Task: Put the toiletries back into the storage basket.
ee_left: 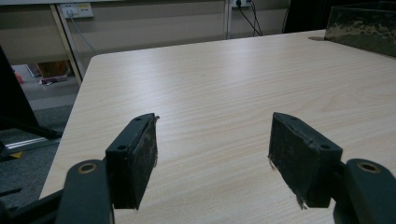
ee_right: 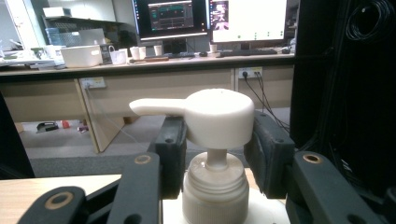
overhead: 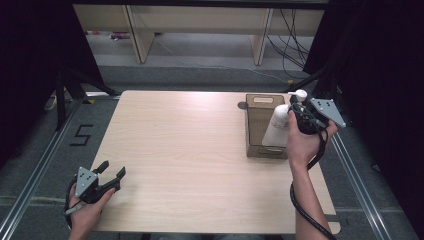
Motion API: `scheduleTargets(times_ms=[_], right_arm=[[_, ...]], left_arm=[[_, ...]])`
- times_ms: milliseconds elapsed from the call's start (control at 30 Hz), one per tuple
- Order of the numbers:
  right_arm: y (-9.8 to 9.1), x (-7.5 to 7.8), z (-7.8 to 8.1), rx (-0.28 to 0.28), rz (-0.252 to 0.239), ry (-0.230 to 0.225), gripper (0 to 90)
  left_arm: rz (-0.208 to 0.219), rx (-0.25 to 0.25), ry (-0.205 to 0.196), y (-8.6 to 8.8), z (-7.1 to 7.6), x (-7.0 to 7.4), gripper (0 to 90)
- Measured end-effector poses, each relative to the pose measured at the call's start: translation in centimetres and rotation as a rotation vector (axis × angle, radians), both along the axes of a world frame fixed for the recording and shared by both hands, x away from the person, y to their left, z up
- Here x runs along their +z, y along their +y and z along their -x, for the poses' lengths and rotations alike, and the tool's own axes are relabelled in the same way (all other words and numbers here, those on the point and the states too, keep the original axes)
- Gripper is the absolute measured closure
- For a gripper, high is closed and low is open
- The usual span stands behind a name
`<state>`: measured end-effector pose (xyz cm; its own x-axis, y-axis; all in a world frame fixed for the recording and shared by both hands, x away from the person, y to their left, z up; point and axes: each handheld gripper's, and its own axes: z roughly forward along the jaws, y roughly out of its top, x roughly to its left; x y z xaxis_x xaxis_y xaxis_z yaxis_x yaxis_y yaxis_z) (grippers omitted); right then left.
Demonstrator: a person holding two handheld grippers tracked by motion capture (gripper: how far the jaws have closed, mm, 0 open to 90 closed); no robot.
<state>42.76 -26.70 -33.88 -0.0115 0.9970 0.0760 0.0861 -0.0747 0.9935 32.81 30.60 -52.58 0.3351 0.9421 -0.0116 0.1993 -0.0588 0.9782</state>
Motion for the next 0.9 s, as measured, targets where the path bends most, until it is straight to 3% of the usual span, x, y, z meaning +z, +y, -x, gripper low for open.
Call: scheduleTargets(times_ms=[900], right_arm=[[0.1, -2.4, -0.2, 0.002, 0.015, 0.062, 60.5]], left_arm=[[-0.007, 0.003, 0.009, 0.0, 0.0, 0.0, 31.7]])
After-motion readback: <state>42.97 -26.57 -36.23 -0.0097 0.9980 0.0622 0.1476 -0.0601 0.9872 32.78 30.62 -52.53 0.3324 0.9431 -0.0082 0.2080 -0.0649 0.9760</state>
